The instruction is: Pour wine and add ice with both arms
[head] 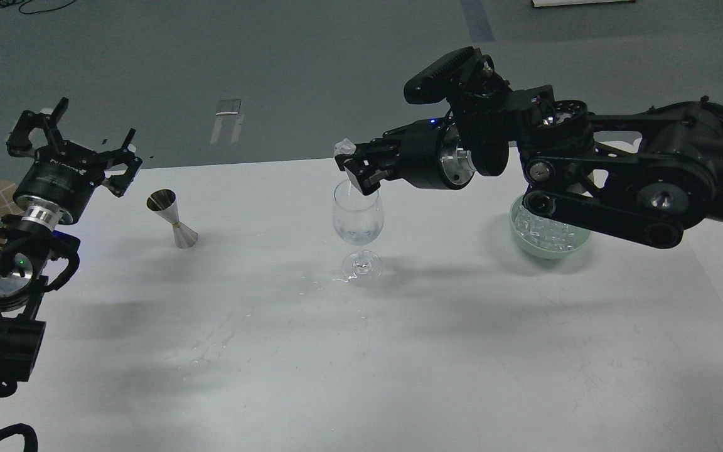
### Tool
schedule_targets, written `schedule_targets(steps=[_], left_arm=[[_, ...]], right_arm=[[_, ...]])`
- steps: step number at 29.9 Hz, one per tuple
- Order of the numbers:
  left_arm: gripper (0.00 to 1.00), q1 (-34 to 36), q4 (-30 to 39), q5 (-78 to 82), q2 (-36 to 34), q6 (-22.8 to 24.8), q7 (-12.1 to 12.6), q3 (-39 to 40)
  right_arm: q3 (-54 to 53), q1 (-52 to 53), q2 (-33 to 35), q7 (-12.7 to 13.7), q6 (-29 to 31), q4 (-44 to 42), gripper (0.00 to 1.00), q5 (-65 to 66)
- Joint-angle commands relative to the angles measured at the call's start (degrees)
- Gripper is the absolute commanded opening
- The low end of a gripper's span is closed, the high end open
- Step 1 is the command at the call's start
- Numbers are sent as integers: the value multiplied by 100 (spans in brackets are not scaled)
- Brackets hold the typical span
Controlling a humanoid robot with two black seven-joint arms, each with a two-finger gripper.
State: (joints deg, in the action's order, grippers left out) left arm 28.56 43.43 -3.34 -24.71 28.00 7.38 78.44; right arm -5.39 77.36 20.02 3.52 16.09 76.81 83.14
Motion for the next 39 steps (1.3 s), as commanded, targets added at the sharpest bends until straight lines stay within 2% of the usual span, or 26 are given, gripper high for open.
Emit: schedule_targets(steps=[1, 9, 15, 17, 21, 29, 31, 35, 39], left_arm=[[98, 0, -1, -9, 10, 0, 0, 14], [98, -9, -1, -9, -16, 0, 0, 22], [98, -35, -1, -18, 1, 0, -9, 22], [98, -26, 8, -18, 1, 0, -18, 22], [98, -26, -1, -18, -34, 0, -18, 40], [98, -35, 8, 8, -25, 0, 0, -39], [98, -35, 16, 17, -8, 0, -9, -65], [98, 18, 17, 26, -8, 0, 61, -92], [98, 62, -18, 131, 36, 0, 105, -171]], right_arm=[[3, -46, -7, -1, 8, 18, 28, -8], [11, -116, -7, -10, 114, 62, 29, -17], [3, -186, 2, -10, 114, 124, 34, -8], [-24, -178, -7, -1, 114, 124, 44, 1], [-522, -195, -7, -1, 70, 106, 98, -34], [-2096, -704, -7, -1, 9, -157, 100, -87], [-2772, -959, -33, -1, 8, -289, 100, -87], [-4493, -1827, -427, -62, -211, -552, 100, -140], [-5576, -2260, -841, -71, -211, -685, 100, -158]])
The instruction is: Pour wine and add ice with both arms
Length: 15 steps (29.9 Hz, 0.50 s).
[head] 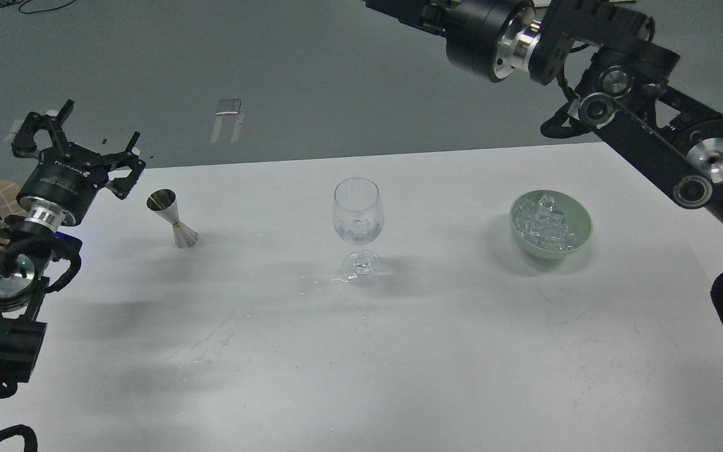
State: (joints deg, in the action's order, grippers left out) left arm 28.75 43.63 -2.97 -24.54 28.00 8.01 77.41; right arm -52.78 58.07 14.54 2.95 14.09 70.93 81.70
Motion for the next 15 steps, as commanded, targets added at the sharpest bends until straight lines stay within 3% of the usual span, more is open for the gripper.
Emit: schedule_targets(steps=[1, 6, 15], left_arm=[[98, 69, -47, 138, 11, 0, 69, -103], [98, 368, -47, 261, 28, 0, 228, -358], [97, 702, 58, 770, 186, 0, 113, -472]], right_arm=[[-935, -340, -337, -14, -12, -106, 100, -14], [-1366, -341, -452, -14, -30, -369, 100, -250], [-2342, -279, -426, -22, -38, -2020, 100, -3062]])
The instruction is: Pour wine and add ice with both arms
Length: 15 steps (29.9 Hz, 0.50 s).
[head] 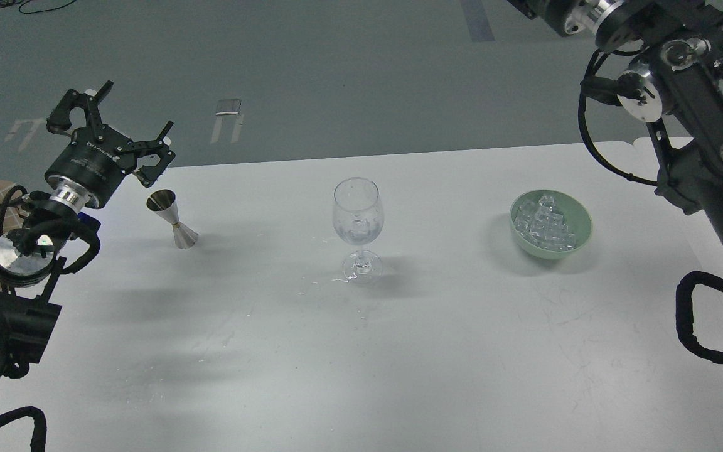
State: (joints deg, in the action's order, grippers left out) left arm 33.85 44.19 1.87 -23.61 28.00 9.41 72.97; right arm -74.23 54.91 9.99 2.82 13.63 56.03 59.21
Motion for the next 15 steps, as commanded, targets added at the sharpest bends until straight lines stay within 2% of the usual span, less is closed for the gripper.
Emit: schedule_targets(steps=[1, 3, 5, 7, 9, 10, 12, 13, 15], left_arm=[[97, 261, 2, 479, 146, 0, -79, -28], [96, 315, -24, 656, 199, 0, -219, -28], [96, 385, -59, 911, 286, 0, -535, -37], [96, 525, -86, 1279, 436, 0, -974, -81], [96, 561, -86, 1430, 463, 0, -1221, -107], [96, 578, -95, 1500, 471, 0, -1492, -116], [96, 587, -95, 1518, 541, -188, -1800, -142], [96, 587, -95, 1518, 594, -338, -1872, -195], [97, 614, -95, 1527, 595, -462, -1837, -291]], right_arm=[[-206, 46, 47, -9, 9, -723, 100, -1075], [-250, 37, 47, -9, 9, -909, 100, -1349], [-364, -33, 47, -9, 52, -1112, 100, -1920], [-408, -330, 38, -9, 157, -1078, 100, -2761], [-408, -455, 3, -9, 280, -1051, 100, -3072], [-408, -525, -6, -9, 464, -1042, 99, -3299], [-417, -552, -67, -9, 614, -1120, 98, -3581], [-426, -569, -163, -9, 598, -1147, 98, -3774], [-435, -631, -208, -9, 589, -1226, 98, -3986]])
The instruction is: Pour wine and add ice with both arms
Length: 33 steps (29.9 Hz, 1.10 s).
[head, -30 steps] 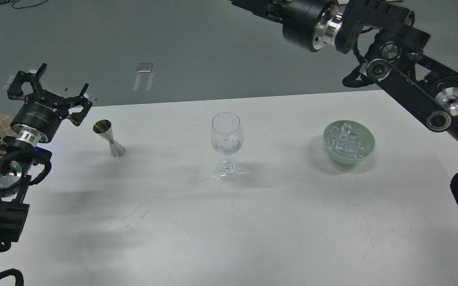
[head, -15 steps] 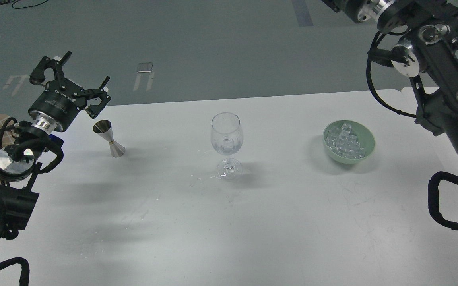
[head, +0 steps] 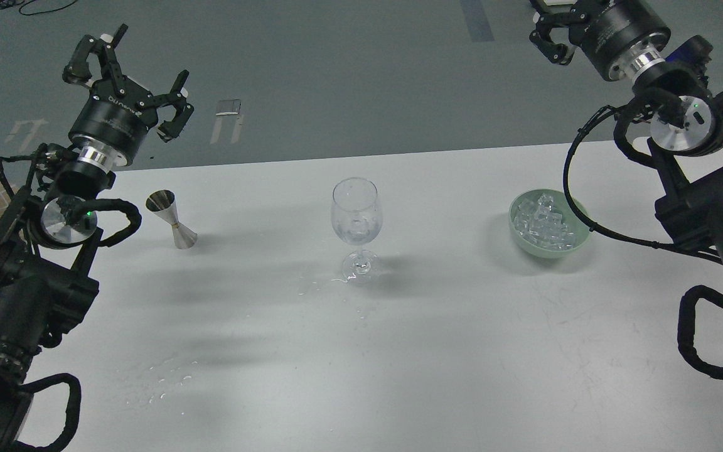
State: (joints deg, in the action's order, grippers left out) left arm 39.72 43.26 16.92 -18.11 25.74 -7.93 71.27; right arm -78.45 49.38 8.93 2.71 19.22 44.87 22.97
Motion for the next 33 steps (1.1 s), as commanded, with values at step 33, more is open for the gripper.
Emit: schedule_targets(steps=[33], left_arm=[[98, 502, -266, -110, 114, -350, -33, -561]], right_arm=[[-276, 1, -330, -165, 275, -839, 100, -750]])
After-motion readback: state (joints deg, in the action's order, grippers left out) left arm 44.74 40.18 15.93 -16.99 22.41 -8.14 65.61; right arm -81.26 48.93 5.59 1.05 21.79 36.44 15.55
